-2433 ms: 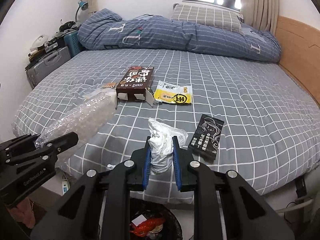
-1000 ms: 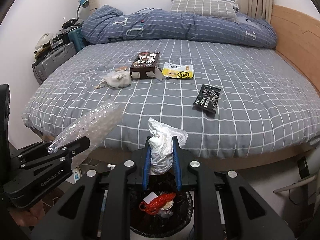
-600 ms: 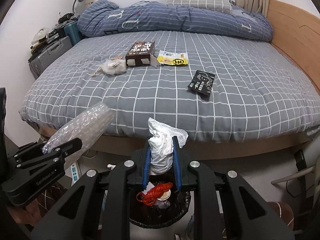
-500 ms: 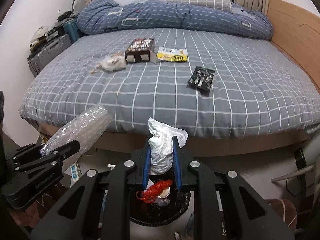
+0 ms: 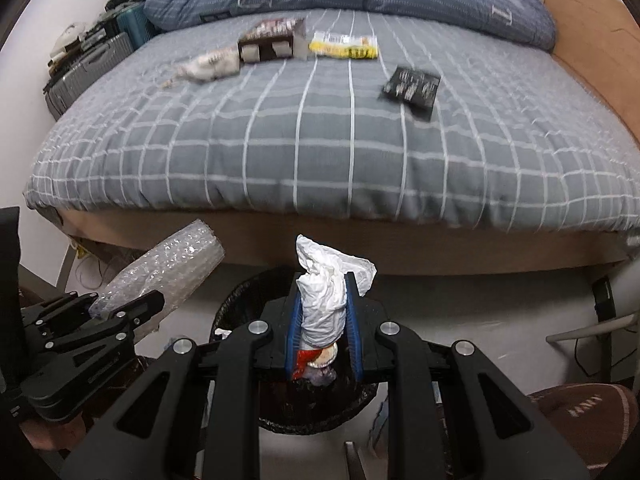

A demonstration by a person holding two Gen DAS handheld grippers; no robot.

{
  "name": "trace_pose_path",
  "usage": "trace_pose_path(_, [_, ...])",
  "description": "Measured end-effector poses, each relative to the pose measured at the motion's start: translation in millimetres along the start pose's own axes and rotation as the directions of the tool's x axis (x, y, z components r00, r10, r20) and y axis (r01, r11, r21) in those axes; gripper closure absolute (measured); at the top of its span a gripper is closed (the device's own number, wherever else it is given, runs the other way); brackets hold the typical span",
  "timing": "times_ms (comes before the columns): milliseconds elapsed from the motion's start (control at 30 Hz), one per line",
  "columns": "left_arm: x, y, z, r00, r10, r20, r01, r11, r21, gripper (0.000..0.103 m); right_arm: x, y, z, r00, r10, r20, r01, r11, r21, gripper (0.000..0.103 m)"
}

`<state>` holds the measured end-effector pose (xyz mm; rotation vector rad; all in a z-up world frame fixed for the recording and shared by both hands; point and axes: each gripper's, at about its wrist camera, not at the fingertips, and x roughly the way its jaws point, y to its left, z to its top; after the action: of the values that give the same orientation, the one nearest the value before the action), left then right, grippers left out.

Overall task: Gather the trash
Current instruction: 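Carry the bubble wrap and tissue with both grippers over the bin, then open the right gripper to drop the tissue while the left releases the bubble wrap, then raise both grippers back toward the bed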

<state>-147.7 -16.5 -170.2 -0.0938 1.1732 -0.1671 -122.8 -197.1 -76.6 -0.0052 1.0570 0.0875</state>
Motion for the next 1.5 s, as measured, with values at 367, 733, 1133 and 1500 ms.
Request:
trace_pose_path(367, [46.2, 8.1, 3.0, 0.998, 0.014, -0.069, -0.015, 1.0, -0.01, 0.074, 61.9, 7.9, -3.9, 0.989, 0.061, -0.138, -0.064, 0.998, -0.021, 0.084])
trace_pose_path(733, [47.4, 45.6, 2.3, 0.996, 0.056, -0.069, -0.061, 0.995, -0.077, 0.074, 92.0, 32.8, -11.3, 0.975, 0.067, -0.213, -0.08, 0.996, -0.049, 0.067])
trace_pose_path(1133, [54.1, 29.4, 2.2, 0.996, 0.046, -0.075, -0.049, 0.998, -0.037, 0.074, 77.8, 7.9, -9.1, 0.987, 0.009, -0.161, -0.012, 1.0, -0.018, 0.029])
trace_pose_path(1500, [68.1, -20.3, 3.5, 0.995, 0.021, -0.094, -0.017, 0.999, 0.043, 0.073, 66.9, -43.6, -10.8, 0.985, -0.101, -0.138, 0.106, 0.994, 0.034, 0.01])
